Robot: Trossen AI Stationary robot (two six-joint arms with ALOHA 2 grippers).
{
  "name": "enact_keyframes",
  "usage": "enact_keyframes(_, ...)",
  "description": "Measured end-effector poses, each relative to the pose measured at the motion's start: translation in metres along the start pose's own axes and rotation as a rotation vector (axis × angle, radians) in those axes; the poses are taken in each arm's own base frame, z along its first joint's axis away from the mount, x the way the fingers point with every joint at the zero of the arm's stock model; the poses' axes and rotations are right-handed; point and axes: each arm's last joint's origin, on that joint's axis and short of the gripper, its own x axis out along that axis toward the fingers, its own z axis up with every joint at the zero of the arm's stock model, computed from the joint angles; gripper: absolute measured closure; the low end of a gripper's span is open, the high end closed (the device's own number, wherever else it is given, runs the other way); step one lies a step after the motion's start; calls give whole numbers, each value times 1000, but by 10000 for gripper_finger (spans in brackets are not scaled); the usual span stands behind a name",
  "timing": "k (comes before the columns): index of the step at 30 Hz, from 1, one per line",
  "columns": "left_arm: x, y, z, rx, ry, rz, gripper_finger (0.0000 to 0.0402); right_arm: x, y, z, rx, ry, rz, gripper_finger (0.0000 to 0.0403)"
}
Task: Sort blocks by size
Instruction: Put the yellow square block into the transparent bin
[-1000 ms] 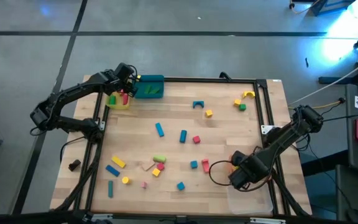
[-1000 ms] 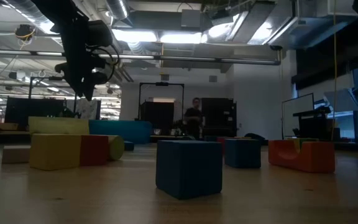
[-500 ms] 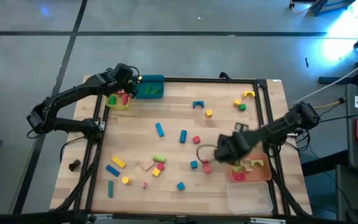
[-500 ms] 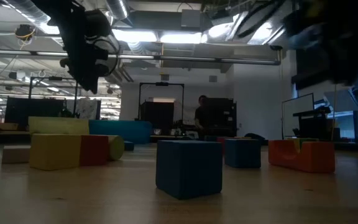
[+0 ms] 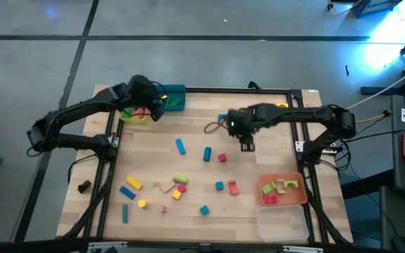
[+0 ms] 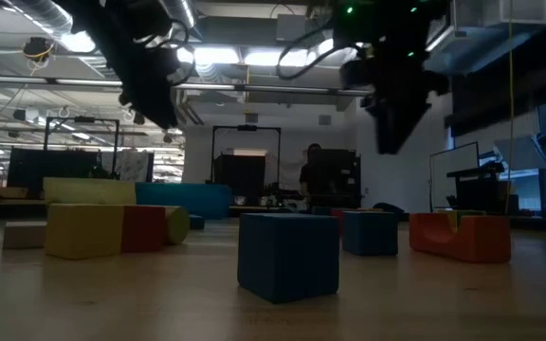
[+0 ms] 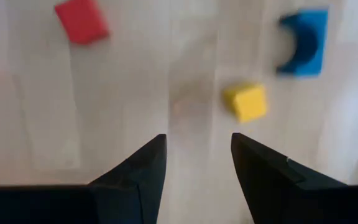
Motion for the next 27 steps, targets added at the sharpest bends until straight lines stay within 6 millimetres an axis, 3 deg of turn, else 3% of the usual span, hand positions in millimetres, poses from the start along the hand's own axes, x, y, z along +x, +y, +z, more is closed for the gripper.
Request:
enact_keyframes(6, -1, -8, 0, 29, -3, -24, 206, 13, -39, 3, -40, -85, -13, 221)
enact_keyframes(10, -1, -11, 0, 37, -2, -34, 206, 30, -53, 2, -63, -69, 42, 221)
enact_keyframes(27, -2, -15, 0, 46, -1, -46, 206, 86, -65, 2, -202, 96, 60, 221)
